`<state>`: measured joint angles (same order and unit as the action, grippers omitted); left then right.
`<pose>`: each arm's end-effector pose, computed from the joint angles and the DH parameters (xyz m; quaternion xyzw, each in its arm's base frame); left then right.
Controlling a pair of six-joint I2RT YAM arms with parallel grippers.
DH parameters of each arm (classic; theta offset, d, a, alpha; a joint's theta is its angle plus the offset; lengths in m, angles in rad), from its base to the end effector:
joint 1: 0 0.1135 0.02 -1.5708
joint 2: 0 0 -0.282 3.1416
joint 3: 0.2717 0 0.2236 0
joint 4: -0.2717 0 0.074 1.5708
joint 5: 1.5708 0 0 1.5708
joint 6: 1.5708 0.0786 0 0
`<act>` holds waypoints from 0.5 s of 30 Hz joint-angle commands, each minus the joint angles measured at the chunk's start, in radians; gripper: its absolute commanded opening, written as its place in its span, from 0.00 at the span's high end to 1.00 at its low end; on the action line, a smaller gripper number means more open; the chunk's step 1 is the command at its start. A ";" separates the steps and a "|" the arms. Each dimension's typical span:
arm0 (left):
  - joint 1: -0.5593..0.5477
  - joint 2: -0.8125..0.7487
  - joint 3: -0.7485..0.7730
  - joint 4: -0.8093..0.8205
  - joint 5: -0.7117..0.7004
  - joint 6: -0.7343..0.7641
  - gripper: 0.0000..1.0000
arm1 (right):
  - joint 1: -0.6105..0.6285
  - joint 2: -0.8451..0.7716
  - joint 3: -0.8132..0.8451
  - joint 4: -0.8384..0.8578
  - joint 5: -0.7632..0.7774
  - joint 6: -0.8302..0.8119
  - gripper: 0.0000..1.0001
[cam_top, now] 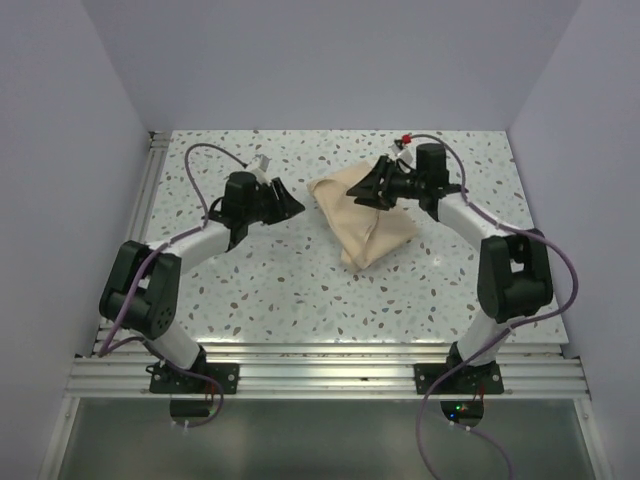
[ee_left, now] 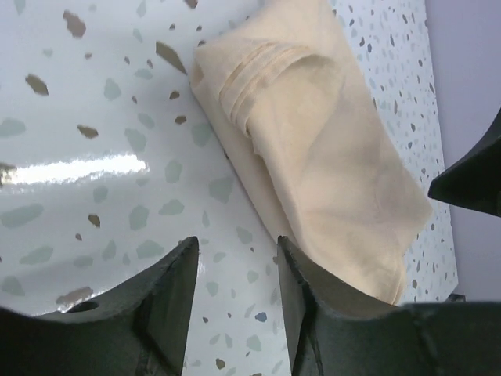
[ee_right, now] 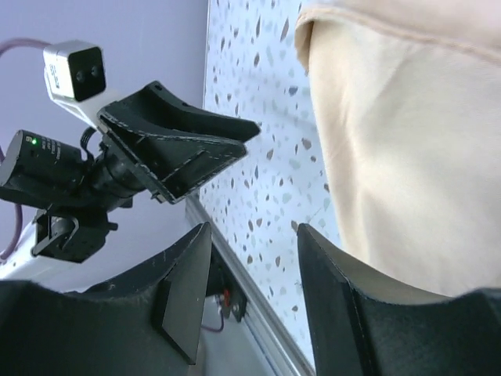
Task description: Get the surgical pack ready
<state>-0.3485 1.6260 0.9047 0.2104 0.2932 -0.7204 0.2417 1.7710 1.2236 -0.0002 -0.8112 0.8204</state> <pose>0.3373 -0.1467 0.2249 -0.0852 0.8525 -0.3632 0.3661 0.3753 0.1512 0.2623 0.0435 0.8230 0.5245 0.2137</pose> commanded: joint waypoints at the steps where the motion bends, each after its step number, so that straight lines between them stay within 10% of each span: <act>1: 0.022 0.014 0.112 0.012 0.015 0.088 0.50 | -0.082 -0.108 -0.074 -0.031 0.078 -0.040 0.48; 15: 0.060 0.127 0.151 0.158 0.153 0.036 0.39 | -0.268 -0.202 -0.265 -0.015 0.170 -0.059 0.42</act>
<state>-0.2935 1.7844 1.1004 0.2901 0.4221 -0.6697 -0.0090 1.5818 0.9642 -0.0387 -0.6483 0.7834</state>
